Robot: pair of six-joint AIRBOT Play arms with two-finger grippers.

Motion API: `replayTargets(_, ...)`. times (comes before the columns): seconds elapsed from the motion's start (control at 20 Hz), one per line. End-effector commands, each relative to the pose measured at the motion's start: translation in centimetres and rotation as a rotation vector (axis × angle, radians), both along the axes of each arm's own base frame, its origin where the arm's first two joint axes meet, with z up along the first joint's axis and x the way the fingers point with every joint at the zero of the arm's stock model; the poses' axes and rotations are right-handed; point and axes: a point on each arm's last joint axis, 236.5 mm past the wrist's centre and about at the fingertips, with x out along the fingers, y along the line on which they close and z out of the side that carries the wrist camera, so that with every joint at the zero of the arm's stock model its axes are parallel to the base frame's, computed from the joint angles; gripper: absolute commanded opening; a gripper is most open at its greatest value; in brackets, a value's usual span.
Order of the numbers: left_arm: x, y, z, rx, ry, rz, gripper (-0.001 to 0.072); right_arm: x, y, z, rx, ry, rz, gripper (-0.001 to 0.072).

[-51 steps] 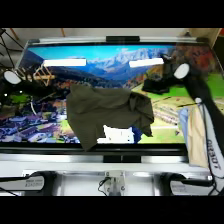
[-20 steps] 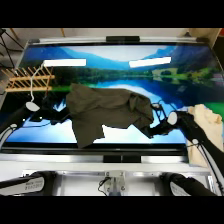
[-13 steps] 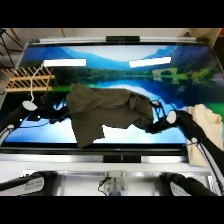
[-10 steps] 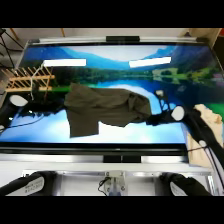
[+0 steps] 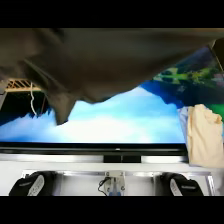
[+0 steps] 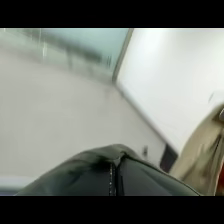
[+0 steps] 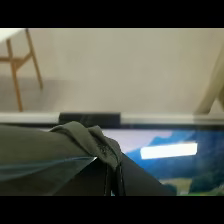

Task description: Fold the shirts.

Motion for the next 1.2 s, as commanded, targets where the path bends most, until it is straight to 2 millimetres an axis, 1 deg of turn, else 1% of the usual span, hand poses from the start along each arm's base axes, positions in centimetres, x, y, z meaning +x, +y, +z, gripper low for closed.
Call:
replayTargets(0.0, -10.8, -1.2, 5.3, 0.030, -0.190, 0.073, 0.0033, -7.3, -1.4, 6.7, 0.013, -0.198, -0.088, 0.0074)
replayTargets(0.1, -11.3, -0.4, 3.5, 0.028, -0.114, 0.121, 0.0033, -8.5, -1.3, 7.0, 0.010, -0.210, -0.092, 0.0074)
replayTargets(0.2, -11.0, -0.2, 2.0, 0.054, -0.052, 0.139, 0.0033, -8.6, -1.5, 6.8, -0.001, -0.201, -0.104, 0.0075)
replayTargets(0.25, -10.3, 0.1, 0.9, 0.068, -0.003, 0.151, 0.0034, -8.2, -2.1, 6.0, -0.022, -0.167, -0.127, 0.0074)
replayTargets(0.3, -9.4, 0.6, -0.7, 0.085, 0.063, 0.170, 0.0034, -7.6, -2.8, 4.7, -0.045, -0.112, -0.155, 0.0075)
replayTargets(0.35, -8.3, 1.4, -2.6, 0.101, 0.141, 0.195, 0.0034, -6.8, -3.8, 2.8, -0.068, -0.028, -0.185, 0.0074)
replayTargets(0.45, -5.1, 3.0, -8.1, 0.117, 0.349, 0.218, 0.0034, -4.4, -5.4, -2.8, -0.098, 0.208, -0.221, 0.0074)
replayTargets(0.55, -1.5, 4.0, -15.3, 0.104, 0.577, 0.193, 0.0034, -1.4, -6.1, -10.1, -0.109, 0.469, -0.200, 0.0074)
replayTargets(0.6, 0.4, 4.3, -19.3, 0.095, 0.684, 0.173, 0.0034, 0.3, -6.2, -14.0, -0.098, 0.581, -0.178, 0.0074)
replayTargets(0.65, 2.1, 4.7, -23.2, 0.096, 0.774, 0.160, 0.0034, 2.1, -6.1, -17.4, -0.077, 0.661, -0.157, 0.0074)
replayTargets(0.7, 3.9, 5.2, -27.7, 0.089, 0.867, 0.148, 0.0035, 4.1, -5.7, -21.0, -0.043, 0.721, -0.128, 0.0074)
replayTargets(0.8, 7.1, 6.3, -35.5, 0.038, 0.996, 0.143, 0.0034, 8.3, -4.3, -27.3, 0.042, 0.779, -0.070, 0.0074)
replayTargets(0.85, 8.7, 6.5, -38.5, -0.001, 1.030, 0.142, 0.0034, 10.5, -3.4, -30.2, 0.070, 0.795, -0.047, 0.0074)
replayTargets(0.9, 10.6, 6.8, -41.0, -0.052, 1.045, 0.143, 0.0034, 12.5, -2.5, -32.6, 0.071, 0.809, -0.029, 0.0074)
replayTargets(0.95, 12.4, 7.2, -42.6, -0.095, 1.044, 0.150, 0.0035, 14.4, -1.5, -34.6, 0.063, 0.810, -0.011, 0.0075)
replayTargets(1.0, 14.4, 7.8, -43.7, -0.133, 1.037, 0.163, 0.0034, 16.5, -0.2, -36.3, 0.061, 0.792, 0.007, 0.0074)
replayTargets(1.05, 16.4, 8.5, -44.5, -0.167, 1.025, 0.178, 0.0034, 18.4, 0.8, -37.5, 0.084, 0.760, 0.006, 0.0074)
replayTargets(1.1, 18.0, 9.0, -45.1, -0.198, 1.013, 0.189, 0.0034, 20.0, 1.4, -38.2, 0.135, 0.719, -0.012, 0.0075)
replayTargets(1.15, 19.4, 9.3, -45.8, -0.230, 1.008, 0.195, 0.0034, 21.5, 1.4, -38.5, 0.196, 0.672, -0.041, 0.0074)
